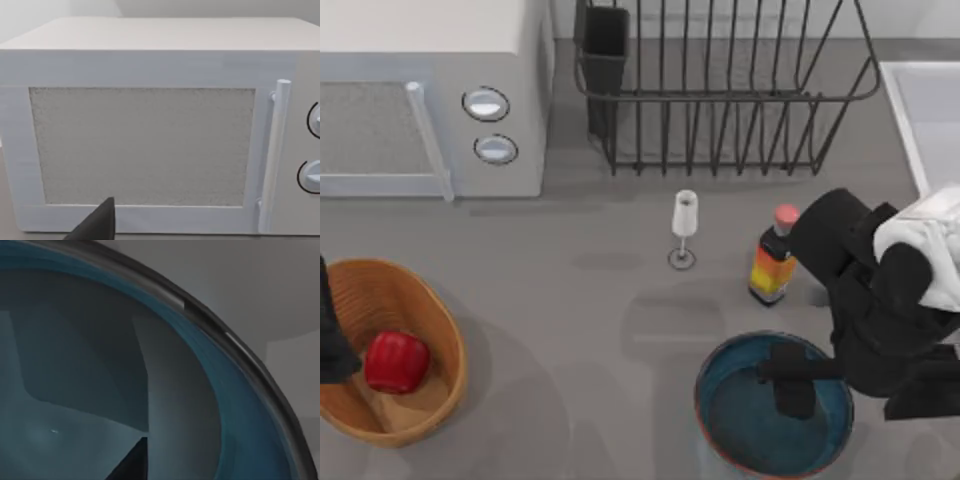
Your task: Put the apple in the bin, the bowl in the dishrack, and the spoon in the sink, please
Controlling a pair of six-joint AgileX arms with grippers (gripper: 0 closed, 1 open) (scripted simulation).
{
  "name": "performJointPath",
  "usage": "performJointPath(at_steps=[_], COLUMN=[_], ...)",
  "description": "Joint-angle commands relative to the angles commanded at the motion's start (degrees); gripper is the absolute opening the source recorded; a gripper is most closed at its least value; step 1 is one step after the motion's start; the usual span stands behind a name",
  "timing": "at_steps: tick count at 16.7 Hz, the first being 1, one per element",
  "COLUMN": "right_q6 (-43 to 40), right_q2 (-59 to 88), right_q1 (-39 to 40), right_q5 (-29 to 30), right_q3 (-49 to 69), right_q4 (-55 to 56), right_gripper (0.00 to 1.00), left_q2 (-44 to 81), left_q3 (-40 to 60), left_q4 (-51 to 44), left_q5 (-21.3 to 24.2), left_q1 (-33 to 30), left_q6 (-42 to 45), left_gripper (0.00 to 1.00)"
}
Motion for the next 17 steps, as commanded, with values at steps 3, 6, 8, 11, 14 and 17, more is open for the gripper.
performJointPath(at_steps=[3,6,8,11,14,17], right_q6=[0.0,0.0,0.0,0.0,0.0,0.0], right_q2=[0.0,0.0,0.0,0.0,0.0,-0.1], right_q1=[0.0,0.0,0.0,0.0,0.0,0.0], right_q5=[0.0,0.0,0.0,0.0,0.0,0.0], right_q3=[0.0,0.0,0.0,0.0,0.0,0.0], right_q4=[0.0,0.0,0.0,0.0,0.0,-0.1], right_gripper=[0.4,0.17,0.02,0.0,0.0,0.0], left_q2=[0.0,0.0,0.0,0.0,0.0,0.0], left_q3=[0.0,0.0,0.0,0.0,0.0,0.0], left_q4=[0.0,0.0,0.0,0.0,0.0,0.0], left_q5=[0.0,0.0,0.0,0.0,0.0,0.0], left_q1=[0.0,0.0,0.0,0.0,0.0,0.0], left_q6=[0.0,0.0,0.0,0.0,0.0,0.0], left_gripper=[1.0,1.0,1.0,1.0,1.0,1.0])
